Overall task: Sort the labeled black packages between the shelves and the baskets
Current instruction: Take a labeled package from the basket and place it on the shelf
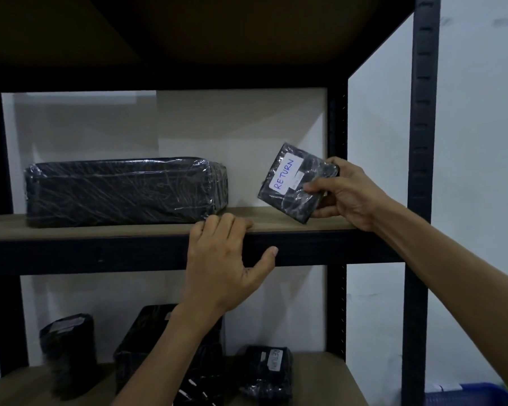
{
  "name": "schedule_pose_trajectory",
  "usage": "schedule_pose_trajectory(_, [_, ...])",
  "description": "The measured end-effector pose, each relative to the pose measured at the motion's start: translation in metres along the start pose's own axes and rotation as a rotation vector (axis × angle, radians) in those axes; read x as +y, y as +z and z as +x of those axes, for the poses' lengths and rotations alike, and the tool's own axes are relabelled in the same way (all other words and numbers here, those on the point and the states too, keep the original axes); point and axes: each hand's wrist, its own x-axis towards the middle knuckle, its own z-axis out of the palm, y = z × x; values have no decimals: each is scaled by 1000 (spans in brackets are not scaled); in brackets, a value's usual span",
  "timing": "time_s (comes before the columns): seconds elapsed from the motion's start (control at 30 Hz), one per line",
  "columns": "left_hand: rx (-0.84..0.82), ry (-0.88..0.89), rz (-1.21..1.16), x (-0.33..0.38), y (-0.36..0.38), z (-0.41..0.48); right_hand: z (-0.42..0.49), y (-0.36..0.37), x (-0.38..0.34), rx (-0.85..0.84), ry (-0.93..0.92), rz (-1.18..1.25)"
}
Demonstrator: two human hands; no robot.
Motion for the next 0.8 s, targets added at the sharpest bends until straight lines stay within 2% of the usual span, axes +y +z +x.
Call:
schedule_pose_trajectory(0.17, [-14,-2,3,0,-1,0,2,-5,2,34,20,115])
schedule_pose_trajectory(0.27, [-16,3,0,0,-1,0,0,-6,2,7,98,-61])
schedule_pose_trajectory(0.33, [-14,6,-2,0,-1,0,-3,-2,4,-3,67,-236])
schedule_pose_trajectory(0.43, [-16,4,-5,-1,0,0,-3,3,6,20,44,-371])
schedule_pose_trajectory(0.63, [-44,4,2,-1,-2,-1,5,5,11,73,124,-416])
schedule_pose_trajectory(0.8, [-45,3,-1,-2,-1,-1,5,5,15,125,115,-436])
